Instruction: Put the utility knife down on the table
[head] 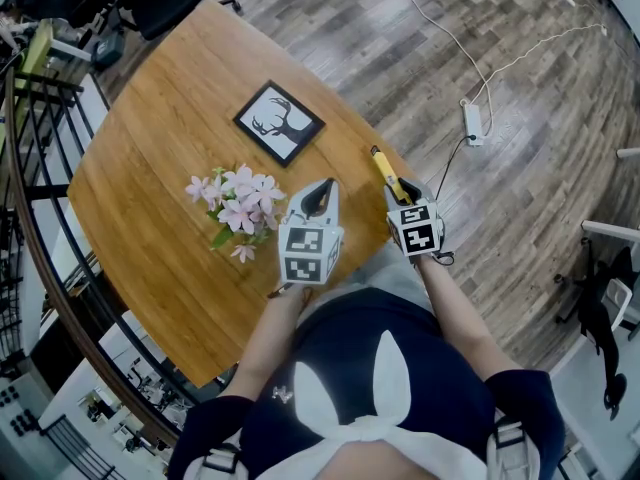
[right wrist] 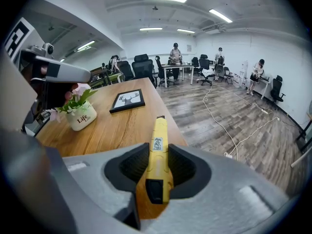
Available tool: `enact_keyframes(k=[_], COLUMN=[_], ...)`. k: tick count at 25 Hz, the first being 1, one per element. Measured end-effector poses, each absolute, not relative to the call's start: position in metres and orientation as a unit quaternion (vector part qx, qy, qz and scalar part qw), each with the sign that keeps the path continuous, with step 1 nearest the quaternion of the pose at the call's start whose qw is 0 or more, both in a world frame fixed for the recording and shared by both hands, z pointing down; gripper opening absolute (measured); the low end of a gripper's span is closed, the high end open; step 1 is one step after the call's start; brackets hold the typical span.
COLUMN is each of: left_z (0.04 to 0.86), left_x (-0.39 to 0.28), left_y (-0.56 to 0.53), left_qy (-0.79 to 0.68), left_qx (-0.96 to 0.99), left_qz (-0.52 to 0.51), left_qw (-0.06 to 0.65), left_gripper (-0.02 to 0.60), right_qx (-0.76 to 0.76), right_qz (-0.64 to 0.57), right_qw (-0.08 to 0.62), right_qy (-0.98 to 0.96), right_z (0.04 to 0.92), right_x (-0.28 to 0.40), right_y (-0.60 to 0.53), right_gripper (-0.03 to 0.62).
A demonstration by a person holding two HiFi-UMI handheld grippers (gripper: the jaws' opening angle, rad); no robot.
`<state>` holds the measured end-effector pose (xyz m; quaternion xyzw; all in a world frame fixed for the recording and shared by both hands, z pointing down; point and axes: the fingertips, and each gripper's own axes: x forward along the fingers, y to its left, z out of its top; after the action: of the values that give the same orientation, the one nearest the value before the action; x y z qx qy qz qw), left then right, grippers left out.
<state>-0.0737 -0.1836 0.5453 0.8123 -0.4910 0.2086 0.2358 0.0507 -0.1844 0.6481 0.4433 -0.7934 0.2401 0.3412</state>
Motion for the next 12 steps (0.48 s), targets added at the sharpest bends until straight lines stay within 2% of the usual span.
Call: enact_keyframes(k=[12], left_z=[0.549], left_x=[-0.074], left_y=[-0.183], left_qy=[-0.490], left_qx=[0.812], left_qz=[0.211], left_qw=[0.237], left_gripper=[0.017], right_qx=[0.431], right_qz=[0.244], right_qw=[0.361], right_qy=[-0.790], right_z=[0.668], right_x=[0.049], right_y=[-0.178], right_gripper=[0.120])
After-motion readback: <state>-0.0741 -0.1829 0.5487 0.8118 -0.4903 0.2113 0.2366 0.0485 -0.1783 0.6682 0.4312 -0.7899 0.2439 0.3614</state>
